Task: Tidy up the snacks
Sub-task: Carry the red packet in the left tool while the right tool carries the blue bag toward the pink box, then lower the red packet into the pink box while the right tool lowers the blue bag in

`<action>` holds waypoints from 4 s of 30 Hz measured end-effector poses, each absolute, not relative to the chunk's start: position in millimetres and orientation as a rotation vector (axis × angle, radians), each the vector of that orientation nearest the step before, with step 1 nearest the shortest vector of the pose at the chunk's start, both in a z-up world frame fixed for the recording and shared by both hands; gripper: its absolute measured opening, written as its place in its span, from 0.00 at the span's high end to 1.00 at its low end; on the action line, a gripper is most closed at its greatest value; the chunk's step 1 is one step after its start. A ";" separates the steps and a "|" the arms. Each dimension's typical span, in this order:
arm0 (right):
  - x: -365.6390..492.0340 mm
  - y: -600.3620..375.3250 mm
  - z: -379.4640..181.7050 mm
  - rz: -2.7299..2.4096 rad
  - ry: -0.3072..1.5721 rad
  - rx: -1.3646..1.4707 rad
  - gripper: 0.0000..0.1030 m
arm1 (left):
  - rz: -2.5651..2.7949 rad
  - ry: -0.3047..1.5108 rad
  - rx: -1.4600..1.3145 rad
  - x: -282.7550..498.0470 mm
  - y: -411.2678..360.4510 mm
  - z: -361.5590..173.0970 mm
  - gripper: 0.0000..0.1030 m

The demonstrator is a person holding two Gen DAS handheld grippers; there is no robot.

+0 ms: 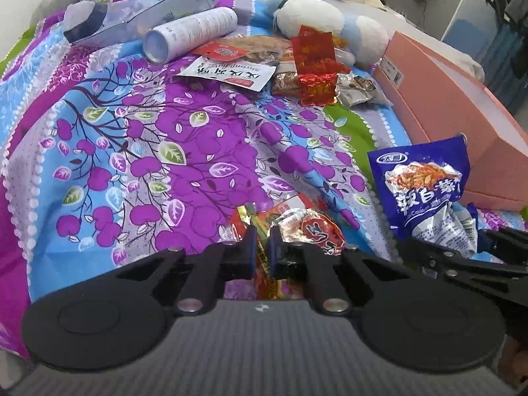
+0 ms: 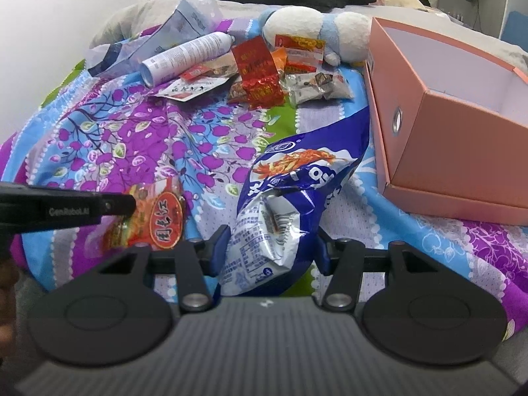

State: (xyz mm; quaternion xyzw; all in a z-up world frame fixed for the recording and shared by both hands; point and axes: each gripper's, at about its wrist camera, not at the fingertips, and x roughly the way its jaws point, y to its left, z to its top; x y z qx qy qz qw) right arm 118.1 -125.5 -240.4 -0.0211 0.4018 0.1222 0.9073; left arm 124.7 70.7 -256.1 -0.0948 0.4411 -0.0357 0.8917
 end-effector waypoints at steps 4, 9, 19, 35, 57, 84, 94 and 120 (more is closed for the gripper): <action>119.2 -128.4 -243.5 0.249 0.846 -0.026 0.48 | -0.070 0.916 -0.318 121.6 85.0 -255.8 0.89; 111.7 -137.1 -229.1 0.273 0.785 0.042 0.48 | -0.019 0.931 -0.541 114.2 118.1 -259.0 0.24; 109.8 -107.6 -253.3 0.397 0.843 0.004 0.48 | -0.064 0.958 -0.845 107.6 141.6 -273.1 0.24; 110.2 -99.7 -262.0 0.394 0.857 -0.054 0.48 | -0.147 0.985 -0.832 125.8 116.9 -273.0 0.30; 110.8 -119.9 -240.5 0.329 0.841 0.017 0.49 | -0.118 0.899 -0.501 126.0 85.3 -234.3 0.92; 98.6 -203.6 -116.7 0.144 0.518 0.108 0.49 | -0.377 0.675 -0.292 147.9 -0.6 -94.7 0.92; 129.2 -257.5 -97.3 0.038 0.461 0.102 0.49 | -0.458 0.694 -0.253 213.5 -57.9 -86.4 0.92; 261.2 -363.4 -162.4 -0.093 0.852 0.111 0.47 | -0.521 1.044 -0.108 392.4 -204.0 -123.2 0.89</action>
